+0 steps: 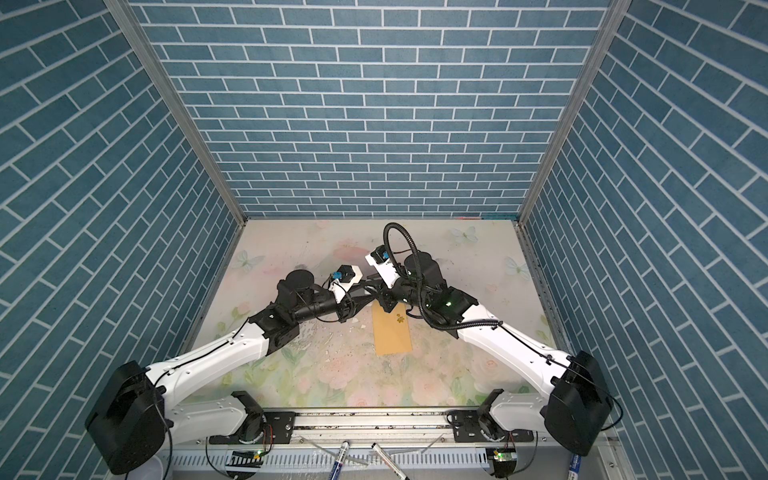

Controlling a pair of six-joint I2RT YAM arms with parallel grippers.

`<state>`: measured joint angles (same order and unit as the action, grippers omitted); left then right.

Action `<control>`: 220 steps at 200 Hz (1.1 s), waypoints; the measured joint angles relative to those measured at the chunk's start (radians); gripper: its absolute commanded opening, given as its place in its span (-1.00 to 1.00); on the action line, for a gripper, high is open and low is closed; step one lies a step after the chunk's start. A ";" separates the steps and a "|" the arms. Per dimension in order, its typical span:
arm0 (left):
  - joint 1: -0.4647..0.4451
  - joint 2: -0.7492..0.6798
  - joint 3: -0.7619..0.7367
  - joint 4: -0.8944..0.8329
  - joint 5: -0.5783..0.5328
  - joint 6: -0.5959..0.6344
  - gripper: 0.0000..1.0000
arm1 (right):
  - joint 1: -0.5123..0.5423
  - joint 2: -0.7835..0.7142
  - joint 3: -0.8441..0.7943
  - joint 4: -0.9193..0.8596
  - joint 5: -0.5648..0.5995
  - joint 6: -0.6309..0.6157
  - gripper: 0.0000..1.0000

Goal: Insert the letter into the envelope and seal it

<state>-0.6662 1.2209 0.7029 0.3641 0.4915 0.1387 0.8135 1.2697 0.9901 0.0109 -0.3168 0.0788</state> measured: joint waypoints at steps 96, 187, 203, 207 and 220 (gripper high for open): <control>0.000 0.023 -0.016 0.039 -0.002 0.000 -0.02 | 0.000 -0.032 0.000 0.027 0.006 0.034 -1.00; -0.001 0.034 -0.036 0.090 -0.004 -0.011 -1.00 | -0.005 -0.032 0.000 0.029 -0.006 0.061 -0.56; -0.002 0.034 -0.045 0.100 -0.007 -0.010 -1.00 | -0.007 -0.033 0.000 0.020 -0.003 0.064 -0.30; -0.002 0.034 -0.047 0.101 -0.009 -0.009 -1.00 | -0.007 -0.033 0.000 0.018 -0.002 0.063 -0.23; -0.002 0.028 -0.058 0.102 -0.019 -0.007 -1.00 | -0.012 -0.046 0.000 0.001 0.014 0.063 -0.02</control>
<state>-0.6682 1.2491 0.6449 0.4660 0.4728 0.1314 0.8017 1.2240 0.9901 0.0116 -0.3023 0.1413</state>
